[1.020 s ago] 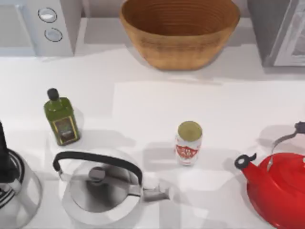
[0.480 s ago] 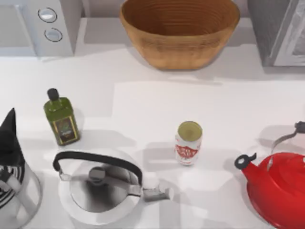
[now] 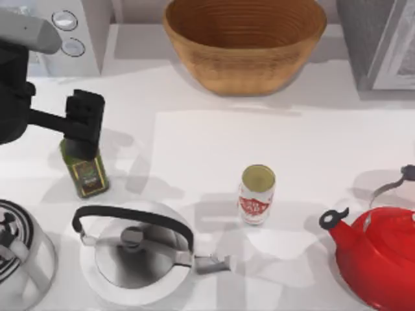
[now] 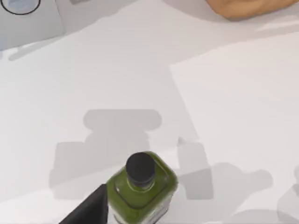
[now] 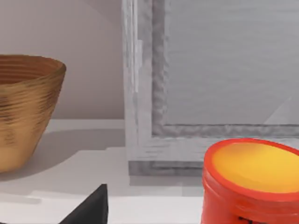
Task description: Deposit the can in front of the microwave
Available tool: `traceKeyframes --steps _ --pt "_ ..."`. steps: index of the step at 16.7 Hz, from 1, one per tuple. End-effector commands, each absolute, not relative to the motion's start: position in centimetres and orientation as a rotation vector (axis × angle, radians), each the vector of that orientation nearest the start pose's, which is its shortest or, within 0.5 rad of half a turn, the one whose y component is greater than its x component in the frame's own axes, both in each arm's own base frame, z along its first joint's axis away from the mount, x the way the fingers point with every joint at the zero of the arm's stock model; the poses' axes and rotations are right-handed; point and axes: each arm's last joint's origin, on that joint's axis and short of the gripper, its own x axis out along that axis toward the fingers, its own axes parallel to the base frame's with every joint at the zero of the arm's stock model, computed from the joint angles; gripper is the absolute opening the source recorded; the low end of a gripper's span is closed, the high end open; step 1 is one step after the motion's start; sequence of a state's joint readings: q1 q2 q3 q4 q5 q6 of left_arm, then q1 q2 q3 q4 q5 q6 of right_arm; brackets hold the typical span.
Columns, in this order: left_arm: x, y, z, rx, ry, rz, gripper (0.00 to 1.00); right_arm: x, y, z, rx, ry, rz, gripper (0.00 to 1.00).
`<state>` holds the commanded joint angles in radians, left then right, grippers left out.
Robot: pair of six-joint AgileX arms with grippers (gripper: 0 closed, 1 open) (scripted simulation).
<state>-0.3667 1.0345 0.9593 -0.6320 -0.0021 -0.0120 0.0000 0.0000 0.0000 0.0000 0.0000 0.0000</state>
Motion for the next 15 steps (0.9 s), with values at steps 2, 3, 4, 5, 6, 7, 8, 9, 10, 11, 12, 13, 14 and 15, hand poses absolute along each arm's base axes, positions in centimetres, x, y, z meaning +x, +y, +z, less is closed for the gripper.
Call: traceKeyframes --steps 2,3,4,5,6,7,8,9,10,11,12,13,14,15 --pt "23.1 -10.6 31.4 0.168 0.834 -0.402 1.0 10.6 -0.1 16.0 0.0 0.0 0.0 1.0" --pt "24.6 -12.4 31.6 0.198 0.899 -0.431 1.0 10.6 -0.1 16.0 0.0 0.0 0.0 1.0" --pt "25.9 -14.3 31.5 0.231 0.963 -0.457 1.0 10.6 -0.1 16.0 0.0 0.0 0.0 1.0" --pt "27.2 -16.2 31.2 0.265 1.025 -0.483 1.0 10.6 -0.1 16.0 0.0 0.0 0.0 1.0" --pt "28.3 -18.2 30.8 0.302 1.084 -0.506 1.0 10.6 -0.1 16.0 0.0 0.0 0.0 1.0" --pt "29.2 -20.2 30.1 0.338 1.14 -0.527 1.0 10.6 -0.1 16.0 0.0 0.0 0.0 1.0" --pt "30.0 -22.2 29.4 0.376 1.193 -0.546 1.0 10.6 -0.1 16.0 0.0 0.0 0.0 1.0" --pt "30.6 -24.1 28.5 0.413 1.243 -0.563 1.0 10.6 -0.1 16.0 0.0 0.0 0.0 1.0" --pt "31.0 -26.0 27.5 0.449 1.288 -0.577 1.0 10.6 -0.1 16.0 0.0 0.0 0.0 1.0" --pt "31.3 -27.6 26.5 0.484 1.329 -0.59 1.0 10.6 -0.1 16.0 0.0 0.0 0.0 1.0" --pt "31.4 -29.2 25.5 0.516 1.365 -0.6 1.0 10.6 -0.1 16.0 0.0 0.0 0.0 1.0" --pt "31.5 -30.5 24.6 0.545 1.395 -0.609 1.0 10.6 -0.1 16.0 0.0 0.0 0.0 1.0" --pt "31.5 -31.6 23.7 0.571 1.421 -0.615 1.0 10.6 -0.1 16.0 0.0 0.0 0.0 1.0" --pt "31.4 -32.5 23.0 0.593 1.442 -0.621 1.0 10.6 -0.1 16.0 0.0 0.0 0.0 1.0"
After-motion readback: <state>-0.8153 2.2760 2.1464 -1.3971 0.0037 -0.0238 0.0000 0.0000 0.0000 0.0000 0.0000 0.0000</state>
